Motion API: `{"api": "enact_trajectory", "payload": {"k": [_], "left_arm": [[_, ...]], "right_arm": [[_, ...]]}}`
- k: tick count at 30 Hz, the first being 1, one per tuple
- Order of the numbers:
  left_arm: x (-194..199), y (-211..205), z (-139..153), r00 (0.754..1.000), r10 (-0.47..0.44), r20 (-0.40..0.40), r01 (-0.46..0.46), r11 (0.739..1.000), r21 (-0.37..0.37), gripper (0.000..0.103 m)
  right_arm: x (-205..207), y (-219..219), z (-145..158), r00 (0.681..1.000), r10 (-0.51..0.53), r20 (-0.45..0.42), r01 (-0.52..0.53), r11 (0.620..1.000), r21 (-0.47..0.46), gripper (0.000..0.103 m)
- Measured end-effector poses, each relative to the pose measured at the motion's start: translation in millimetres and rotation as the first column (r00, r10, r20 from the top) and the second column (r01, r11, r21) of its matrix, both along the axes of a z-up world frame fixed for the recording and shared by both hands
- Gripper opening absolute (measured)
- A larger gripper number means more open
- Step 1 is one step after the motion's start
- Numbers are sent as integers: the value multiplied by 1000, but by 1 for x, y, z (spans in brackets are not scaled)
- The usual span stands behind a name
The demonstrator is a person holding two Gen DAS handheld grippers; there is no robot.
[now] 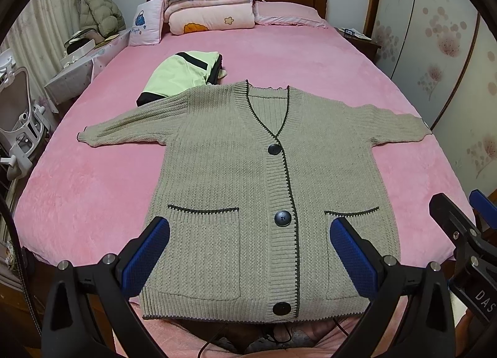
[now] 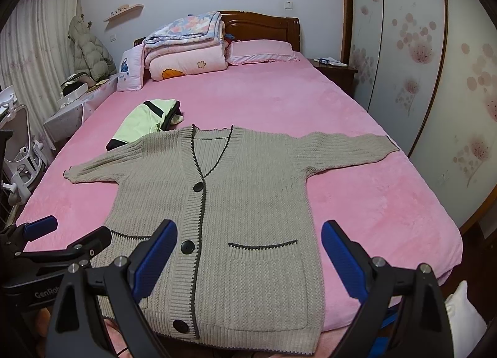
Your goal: Fold large clothes
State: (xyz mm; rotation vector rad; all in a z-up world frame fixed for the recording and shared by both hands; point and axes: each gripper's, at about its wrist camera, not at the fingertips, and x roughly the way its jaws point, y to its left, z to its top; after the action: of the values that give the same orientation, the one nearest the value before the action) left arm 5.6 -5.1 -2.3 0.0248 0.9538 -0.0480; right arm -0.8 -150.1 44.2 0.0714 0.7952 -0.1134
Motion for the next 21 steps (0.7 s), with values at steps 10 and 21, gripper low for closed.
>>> {"api": "enact_trajectory", "payload": {"k": [10,21], "left_arm": [[2,1,0,1000,3,-1,-3,1000,0,103],[11,2,2,1000,22,11,-22,1000,11,103]], "right_arm": [[7,-1,-5,1000,3,-10,-3,1000,1,95],[18,-2,-6,1000,-7,-11,6,1000,-22,95]]}}
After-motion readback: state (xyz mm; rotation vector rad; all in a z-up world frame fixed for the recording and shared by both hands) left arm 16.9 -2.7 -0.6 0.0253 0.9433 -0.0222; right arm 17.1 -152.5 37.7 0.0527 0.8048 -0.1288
